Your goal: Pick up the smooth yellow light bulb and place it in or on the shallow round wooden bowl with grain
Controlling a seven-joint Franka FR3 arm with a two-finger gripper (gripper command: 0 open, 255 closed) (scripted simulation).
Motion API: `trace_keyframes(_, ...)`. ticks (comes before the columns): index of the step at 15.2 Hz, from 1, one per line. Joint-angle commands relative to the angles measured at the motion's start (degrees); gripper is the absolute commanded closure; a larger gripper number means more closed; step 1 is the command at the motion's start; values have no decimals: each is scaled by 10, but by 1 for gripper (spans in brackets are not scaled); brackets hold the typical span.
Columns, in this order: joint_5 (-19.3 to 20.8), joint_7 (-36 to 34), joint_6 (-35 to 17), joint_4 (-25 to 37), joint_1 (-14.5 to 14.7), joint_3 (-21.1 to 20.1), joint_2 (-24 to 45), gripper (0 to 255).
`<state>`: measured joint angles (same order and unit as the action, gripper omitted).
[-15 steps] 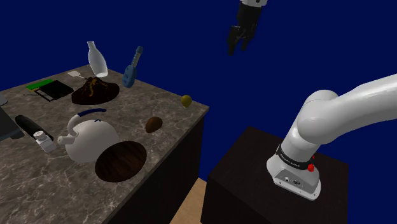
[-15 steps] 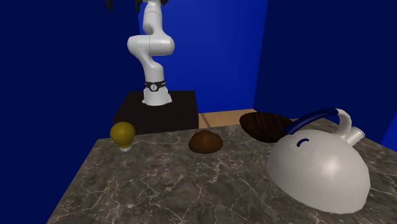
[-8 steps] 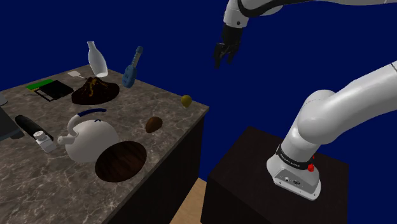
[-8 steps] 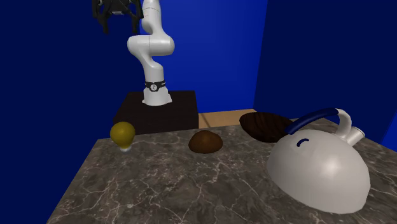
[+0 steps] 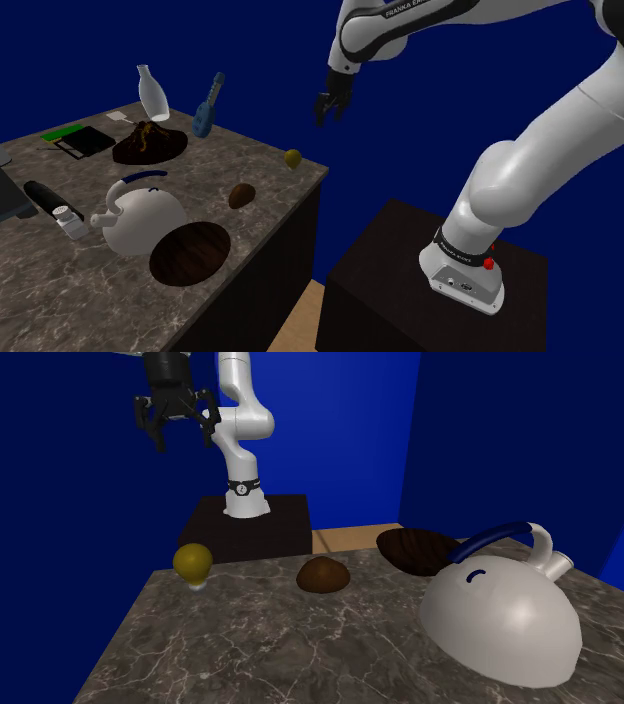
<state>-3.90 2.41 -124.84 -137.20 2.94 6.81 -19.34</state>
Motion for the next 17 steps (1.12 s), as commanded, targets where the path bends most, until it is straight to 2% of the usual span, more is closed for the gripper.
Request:
trace_keyframes(1, -18, 15, -33, 10, 7, 6, 44, 0)
trace_keyframes(7, -90, 76, -107, 58, 21, 20, 177, 0)
trace_keyframes(12, -161, 133, -145, 121, 19, 12, 290, 0)
trace_keyframes(17, -179, 145, -171, 124, 18, 5, 321, 0)
